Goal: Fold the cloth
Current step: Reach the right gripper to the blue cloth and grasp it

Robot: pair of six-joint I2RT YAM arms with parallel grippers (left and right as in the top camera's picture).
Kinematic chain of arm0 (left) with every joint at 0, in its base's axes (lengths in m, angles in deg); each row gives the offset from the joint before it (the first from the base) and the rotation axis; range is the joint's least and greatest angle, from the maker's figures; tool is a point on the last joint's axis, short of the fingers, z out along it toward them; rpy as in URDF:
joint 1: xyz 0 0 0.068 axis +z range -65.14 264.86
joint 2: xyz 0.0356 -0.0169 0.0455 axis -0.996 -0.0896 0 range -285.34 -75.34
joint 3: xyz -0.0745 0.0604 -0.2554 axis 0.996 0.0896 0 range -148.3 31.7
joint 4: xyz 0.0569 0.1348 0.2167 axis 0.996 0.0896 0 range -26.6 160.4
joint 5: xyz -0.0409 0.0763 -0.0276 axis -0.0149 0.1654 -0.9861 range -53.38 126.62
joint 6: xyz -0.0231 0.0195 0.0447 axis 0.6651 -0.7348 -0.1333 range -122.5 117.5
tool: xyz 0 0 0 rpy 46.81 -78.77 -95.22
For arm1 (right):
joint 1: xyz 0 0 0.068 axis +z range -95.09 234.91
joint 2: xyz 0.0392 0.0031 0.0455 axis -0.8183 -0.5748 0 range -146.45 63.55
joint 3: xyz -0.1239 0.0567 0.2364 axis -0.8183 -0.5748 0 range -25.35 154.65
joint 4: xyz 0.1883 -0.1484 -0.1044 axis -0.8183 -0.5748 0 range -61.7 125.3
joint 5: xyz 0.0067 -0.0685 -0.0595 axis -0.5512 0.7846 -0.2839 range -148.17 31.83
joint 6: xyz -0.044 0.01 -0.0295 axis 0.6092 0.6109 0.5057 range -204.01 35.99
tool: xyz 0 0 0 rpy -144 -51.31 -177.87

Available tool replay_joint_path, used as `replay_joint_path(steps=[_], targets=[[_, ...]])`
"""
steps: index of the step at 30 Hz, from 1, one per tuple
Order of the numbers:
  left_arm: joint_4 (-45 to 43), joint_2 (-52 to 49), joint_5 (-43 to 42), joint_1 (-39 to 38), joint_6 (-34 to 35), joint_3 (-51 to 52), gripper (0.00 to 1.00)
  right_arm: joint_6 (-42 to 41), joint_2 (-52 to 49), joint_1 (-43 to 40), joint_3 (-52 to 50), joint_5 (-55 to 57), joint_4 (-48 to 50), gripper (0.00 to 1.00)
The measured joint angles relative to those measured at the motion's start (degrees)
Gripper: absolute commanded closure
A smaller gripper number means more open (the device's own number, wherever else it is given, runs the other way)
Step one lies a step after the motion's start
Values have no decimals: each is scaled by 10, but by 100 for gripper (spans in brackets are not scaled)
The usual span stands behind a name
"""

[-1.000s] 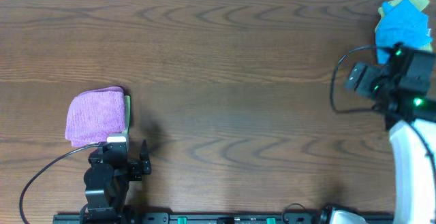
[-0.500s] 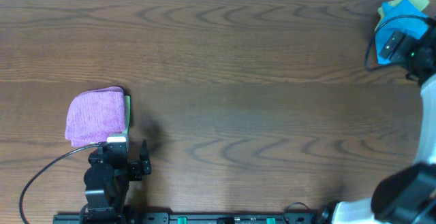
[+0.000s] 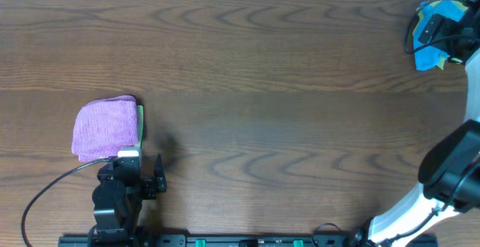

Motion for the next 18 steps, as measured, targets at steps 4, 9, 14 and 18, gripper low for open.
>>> replay_joint_path(steps=[4,9,14,18], targets=[[0,0,0,0,0,0,5,6,0,0,2,3,36,1],[0,0,0,0,0,0,5,-13,0,-1,6,18,85,1],[0,0,0,0,0,0,5,-32,-3,-1,31,41,98,1],[0,0,0,0,0,0,5,-38,-29,-2,101,54,75,1]])
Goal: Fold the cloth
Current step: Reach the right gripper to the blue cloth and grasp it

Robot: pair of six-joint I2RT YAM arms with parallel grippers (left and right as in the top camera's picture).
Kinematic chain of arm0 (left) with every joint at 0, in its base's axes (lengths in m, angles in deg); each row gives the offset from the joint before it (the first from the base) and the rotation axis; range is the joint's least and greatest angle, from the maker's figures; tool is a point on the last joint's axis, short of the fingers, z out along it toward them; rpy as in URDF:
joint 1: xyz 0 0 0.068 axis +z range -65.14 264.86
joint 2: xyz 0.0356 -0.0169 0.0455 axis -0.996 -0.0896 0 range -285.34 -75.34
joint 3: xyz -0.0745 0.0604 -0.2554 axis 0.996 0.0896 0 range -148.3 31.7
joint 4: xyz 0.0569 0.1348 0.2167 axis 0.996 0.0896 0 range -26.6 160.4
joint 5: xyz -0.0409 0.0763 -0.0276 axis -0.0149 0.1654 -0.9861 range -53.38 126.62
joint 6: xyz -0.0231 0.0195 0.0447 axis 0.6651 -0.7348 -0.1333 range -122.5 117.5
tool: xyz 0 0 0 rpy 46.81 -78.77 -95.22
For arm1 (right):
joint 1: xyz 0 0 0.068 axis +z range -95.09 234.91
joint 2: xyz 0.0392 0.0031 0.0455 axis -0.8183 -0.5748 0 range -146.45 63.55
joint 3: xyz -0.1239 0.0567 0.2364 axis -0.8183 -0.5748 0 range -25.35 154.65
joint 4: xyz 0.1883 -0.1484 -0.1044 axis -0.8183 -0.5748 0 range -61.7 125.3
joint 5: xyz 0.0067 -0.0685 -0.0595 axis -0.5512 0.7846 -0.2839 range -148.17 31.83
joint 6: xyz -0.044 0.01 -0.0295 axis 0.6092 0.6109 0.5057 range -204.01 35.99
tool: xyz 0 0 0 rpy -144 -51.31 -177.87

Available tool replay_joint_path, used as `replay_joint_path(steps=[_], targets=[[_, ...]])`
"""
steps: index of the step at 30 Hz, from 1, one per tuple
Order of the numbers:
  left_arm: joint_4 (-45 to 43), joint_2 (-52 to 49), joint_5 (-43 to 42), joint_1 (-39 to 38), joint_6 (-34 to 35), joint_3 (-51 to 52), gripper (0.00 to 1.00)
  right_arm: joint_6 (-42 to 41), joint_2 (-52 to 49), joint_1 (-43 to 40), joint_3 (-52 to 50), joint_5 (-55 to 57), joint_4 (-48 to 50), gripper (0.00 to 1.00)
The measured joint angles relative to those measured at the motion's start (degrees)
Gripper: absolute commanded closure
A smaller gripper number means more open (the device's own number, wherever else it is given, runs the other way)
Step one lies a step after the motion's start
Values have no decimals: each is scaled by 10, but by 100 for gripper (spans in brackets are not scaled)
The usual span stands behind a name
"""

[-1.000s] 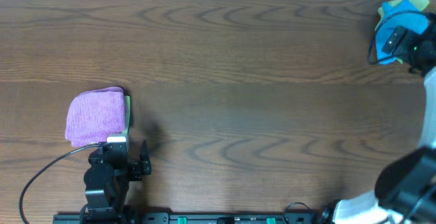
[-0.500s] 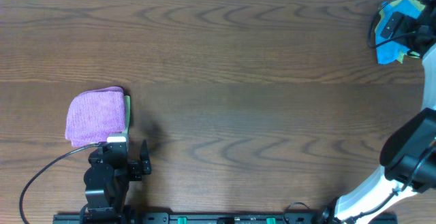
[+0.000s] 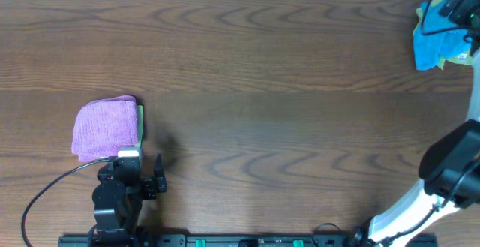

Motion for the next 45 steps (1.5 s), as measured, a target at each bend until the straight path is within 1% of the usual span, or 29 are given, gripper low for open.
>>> replay_joint_path(steps=[1,6,9,17,25,37,40,45], targets=[[0,0,0,0,0,0,5,-2,-19,0,38,2,-19,1],[0,0,0,0,0,0,5,-5,-101,-3,150,6,-86,1],[0,0,0,0,0,0,5,-9,-156,-3,193,6,-108,1],[0,0,0,0,0,0,5,-47,-230,-5,199,-11,-116,2],[0,0,0,0,0,0,5,-67,-243,-6,201,-16,-114,1],[0,0,0,0,0,0,5,-70,-289,-7,205,-17,-113,5],[0,0,0,0,0,0,5,-70,-296,-9,205,-17,-116,9],[0,0,0,0,0,0,5,-74,-306,-10,205,-17,-122,30]])
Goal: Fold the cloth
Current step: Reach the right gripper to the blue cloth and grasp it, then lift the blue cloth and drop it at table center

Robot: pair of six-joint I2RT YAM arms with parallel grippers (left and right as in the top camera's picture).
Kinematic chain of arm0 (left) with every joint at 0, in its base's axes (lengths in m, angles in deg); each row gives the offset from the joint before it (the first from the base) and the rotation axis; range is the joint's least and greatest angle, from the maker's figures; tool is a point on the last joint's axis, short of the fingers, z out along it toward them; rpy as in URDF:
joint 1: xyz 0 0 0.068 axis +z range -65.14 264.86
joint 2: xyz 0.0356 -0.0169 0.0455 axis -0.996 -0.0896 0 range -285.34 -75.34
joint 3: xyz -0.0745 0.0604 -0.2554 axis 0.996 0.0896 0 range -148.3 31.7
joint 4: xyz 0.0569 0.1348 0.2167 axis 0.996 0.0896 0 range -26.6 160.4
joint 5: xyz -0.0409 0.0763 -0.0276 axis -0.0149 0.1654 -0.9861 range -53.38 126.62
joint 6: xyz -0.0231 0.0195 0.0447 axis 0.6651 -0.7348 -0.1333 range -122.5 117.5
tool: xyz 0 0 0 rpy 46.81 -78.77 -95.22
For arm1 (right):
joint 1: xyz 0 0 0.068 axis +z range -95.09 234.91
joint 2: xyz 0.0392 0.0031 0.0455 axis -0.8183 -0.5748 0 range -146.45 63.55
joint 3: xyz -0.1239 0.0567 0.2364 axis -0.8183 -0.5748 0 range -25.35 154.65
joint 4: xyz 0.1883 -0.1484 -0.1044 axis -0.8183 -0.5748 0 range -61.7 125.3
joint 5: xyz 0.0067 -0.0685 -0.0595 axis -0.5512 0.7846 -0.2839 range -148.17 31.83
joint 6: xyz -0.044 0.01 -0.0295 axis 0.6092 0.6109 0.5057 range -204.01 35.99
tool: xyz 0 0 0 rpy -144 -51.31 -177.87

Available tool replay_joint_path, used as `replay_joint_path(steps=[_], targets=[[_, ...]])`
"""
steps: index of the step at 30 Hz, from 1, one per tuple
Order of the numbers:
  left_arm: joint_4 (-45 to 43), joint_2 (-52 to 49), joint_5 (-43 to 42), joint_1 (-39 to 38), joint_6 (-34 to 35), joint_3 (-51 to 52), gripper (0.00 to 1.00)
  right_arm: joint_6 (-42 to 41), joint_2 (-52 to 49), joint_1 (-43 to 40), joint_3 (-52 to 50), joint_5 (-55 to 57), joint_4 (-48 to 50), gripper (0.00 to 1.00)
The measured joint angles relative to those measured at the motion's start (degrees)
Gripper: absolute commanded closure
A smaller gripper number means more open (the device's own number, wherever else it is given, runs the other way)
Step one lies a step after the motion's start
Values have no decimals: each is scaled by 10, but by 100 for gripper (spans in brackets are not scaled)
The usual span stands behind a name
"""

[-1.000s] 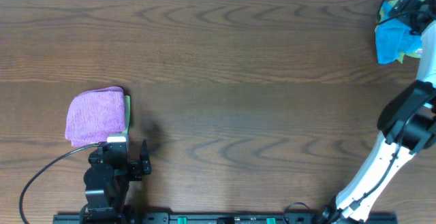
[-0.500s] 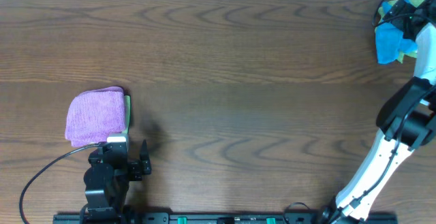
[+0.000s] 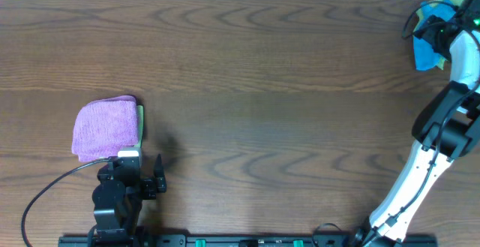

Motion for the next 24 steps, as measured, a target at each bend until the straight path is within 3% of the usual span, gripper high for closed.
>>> replay_joint_path(steps=[4,7,15,24], targets=[[0,0,0,0,0,0,5,-4,-3,0,0,0,-2,36],[0,0,0,0,0,0,5,-3,-3,0,0,0,-5,48],[0,0,0,0,0,0,5,-8,-3,0,0,0,-13,98],[0,0,0,0,0,0,5,7,-3,0,0,-3,-50,99]])
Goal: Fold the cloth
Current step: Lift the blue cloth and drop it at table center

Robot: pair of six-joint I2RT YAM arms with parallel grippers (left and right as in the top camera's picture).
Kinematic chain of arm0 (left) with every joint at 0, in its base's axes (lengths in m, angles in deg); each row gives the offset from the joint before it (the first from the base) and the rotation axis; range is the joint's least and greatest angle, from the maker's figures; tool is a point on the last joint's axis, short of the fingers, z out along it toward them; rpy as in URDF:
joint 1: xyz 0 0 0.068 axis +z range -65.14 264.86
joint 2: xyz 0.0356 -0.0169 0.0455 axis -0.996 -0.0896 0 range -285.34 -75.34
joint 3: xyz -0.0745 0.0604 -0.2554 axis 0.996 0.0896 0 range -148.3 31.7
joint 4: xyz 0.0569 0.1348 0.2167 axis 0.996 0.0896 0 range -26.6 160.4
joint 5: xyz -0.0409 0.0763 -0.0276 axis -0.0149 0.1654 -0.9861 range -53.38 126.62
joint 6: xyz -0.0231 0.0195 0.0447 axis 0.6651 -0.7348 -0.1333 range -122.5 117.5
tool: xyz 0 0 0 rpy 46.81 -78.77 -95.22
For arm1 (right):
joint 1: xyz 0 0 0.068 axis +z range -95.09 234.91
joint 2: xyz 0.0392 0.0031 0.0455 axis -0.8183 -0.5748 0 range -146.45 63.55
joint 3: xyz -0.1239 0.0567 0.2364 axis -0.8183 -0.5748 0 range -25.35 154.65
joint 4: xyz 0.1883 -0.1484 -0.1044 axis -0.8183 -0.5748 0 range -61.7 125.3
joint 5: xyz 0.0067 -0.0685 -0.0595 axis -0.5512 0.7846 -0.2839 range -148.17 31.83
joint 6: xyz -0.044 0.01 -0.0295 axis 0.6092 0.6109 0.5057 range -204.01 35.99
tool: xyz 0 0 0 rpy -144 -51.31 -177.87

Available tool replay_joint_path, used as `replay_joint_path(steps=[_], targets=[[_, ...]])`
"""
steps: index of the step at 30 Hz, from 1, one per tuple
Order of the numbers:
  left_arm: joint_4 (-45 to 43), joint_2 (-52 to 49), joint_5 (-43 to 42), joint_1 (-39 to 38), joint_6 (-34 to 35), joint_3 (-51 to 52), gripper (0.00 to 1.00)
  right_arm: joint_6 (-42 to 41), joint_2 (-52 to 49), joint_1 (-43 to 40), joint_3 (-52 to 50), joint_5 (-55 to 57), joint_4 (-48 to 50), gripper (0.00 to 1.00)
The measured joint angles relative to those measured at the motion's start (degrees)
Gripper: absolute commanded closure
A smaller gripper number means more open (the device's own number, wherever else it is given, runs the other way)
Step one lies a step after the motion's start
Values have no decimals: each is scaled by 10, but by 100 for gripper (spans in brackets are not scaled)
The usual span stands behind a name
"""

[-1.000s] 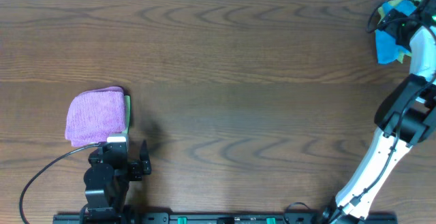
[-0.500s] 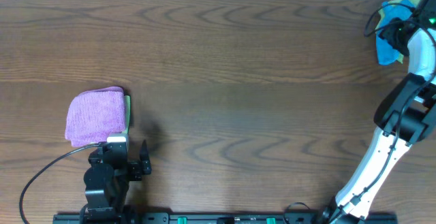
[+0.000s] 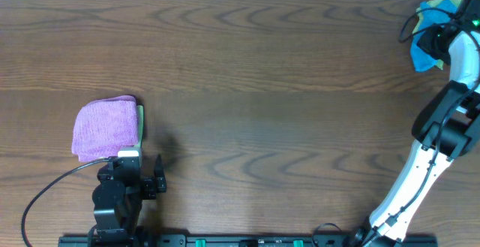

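Observation:
A blue cloth (image 3: 420, 55) lies bunched at the far right corner of the table, with a yellow-green bit (image 3: 444, 4) showing at its top. My right gripper (image 3: 429, 38) is down on this cloth and appears shut on it; the white right arm (image 3: 457, 52) hides much of the cloth. A folded purple cloth (image 3: 106, 129) lies at the near left, with a green edge (image 3: 140, 121) showing along its right side. My left gripper (image 3: 135, 164) rests just in front of the purple cloth, and its jaws cannot be made out.
The brown wooden table (image 3: 247, 89) stretches between the two cloths. A black cable (image 3: 45, 191) loops at the left arm's base. The right arm's lower link (image 3: 416, 179) crosses the near right corner. A rail (image 3: 247, 241) runs along the front edge.
My right gripper has shifted slightly left and toward the near side on the blue cloth, and the cloth's left edge has moved a little left with it. The left arm is unchanged.
First my right gripper was over the blue cloth at the far right corner. Then it was further out toward the corner, with more of the cloth showing. Later the arm was stretched over the cloth with the gripper down on it, and now the cloth has shifted slightly left.

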Motion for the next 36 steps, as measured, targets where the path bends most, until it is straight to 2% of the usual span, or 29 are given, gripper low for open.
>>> replay_joint_path(steps=[7,14,18,24,36], targets=[[0,0,0,0,0,0,5,30,42,10,0,-1,-52,99],[0,0,0,0,0,0,5,37,175,37,1,-2,-124,99],[0,0,0,0,0,0,5,47,214,59,5,-1,-172,99],[0,0,0,0,0,0,5,55,215,122,7,-4,-239,99],[0,0,0,0,0,0,5,59,215,326,7,-12,-254,99]])
